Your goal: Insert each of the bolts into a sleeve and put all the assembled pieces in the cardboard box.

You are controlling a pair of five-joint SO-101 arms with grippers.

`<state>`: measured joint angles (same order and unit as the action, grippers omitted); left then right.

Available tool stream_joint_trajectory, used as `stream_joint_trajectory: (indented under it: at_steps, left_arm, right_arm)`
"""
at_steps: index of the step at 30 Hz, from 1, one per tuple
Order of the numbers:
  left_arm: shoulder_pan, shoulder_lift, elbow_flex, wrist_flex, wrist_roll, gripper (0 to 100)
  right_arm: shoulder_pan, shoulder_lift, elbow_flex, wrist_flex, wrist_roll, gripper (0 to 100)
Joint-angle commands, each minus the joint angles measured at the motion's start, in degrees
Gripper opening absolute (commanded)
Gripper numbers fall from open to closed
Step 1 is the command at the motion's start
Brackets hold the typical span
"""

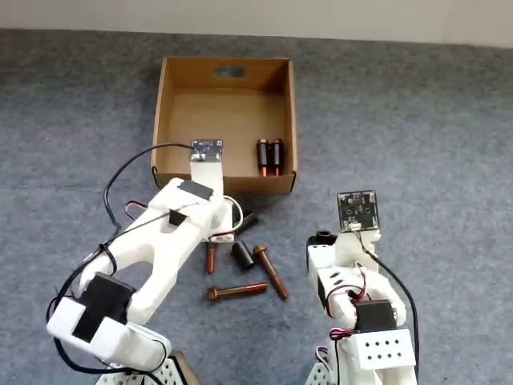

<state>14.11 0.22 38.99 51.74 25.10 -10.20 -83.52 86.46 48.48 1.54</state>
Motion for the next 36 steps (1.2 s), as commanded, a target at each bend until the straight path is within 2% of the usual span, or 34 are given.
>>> stream_joint_trajectory:
  at_steps: [1,4,7,11,14,19,21,28,31,34,36]
  left_arm:
    - [-0.5,0.0,-0.6,1.1,-1.1,1]
    - [-0.5,0.0,-0.7,2.6,-5.8,1]
    - [-2.4,0.0,-2.6,7.7,-11.7,1]
    - [-8.1,0.4,-7.2,15.6,-24.4,1]
    - [-10.7,0.6,-8.0,16.4,-32.1,1]
    - [-10.7,0.5,-8.1,16.1,-32.8,12]
    - [-10.6,0.6,-7.9,13.4,-32.8,15]
    - [-10.7,0.7,-2.2,4.7,-32.8,12]
    - [-10.7,0.7,-1.3,4.6,-32.8,9]
    - [-10.7,0.6,-1.2,4.6,-32.6,1]
    - [-10.7,0.2,-1.0,4.7,-32.4,1]
  right_arm:
    - [0.0,-0.8,-0.4,-0.7,-0.7,0.6]
    - [0.0,-0.8,-0.4,-0.7,-0.7,0.6]
    - [0.0,-0.8,-0.4,-0.7,-0.7,0.6]
    - [0.0,-0.8,-0.4,-0.7,-0.7,0.6]
    - [0.0,-0.8,-0.4,-0.7,-0.7,0.6]
    - [0.0,-0.8,-0.4,-0.7,-0.7,0.6]
    - [0.0,-0.8,-0.4,-0.7,-0.7,0.6]
    - [0.0,-0.8,-0.4,-0.7,-0.7,0.6]
    - [0.0,-0.8,-0.4,-0.7,-0.7,0.6]
    - [0.0,-0.8,-0.4,-0.7,-0.7,0.6]
    - [0.0,-0.8,-0.4,-0.7,-0.7,0.6]
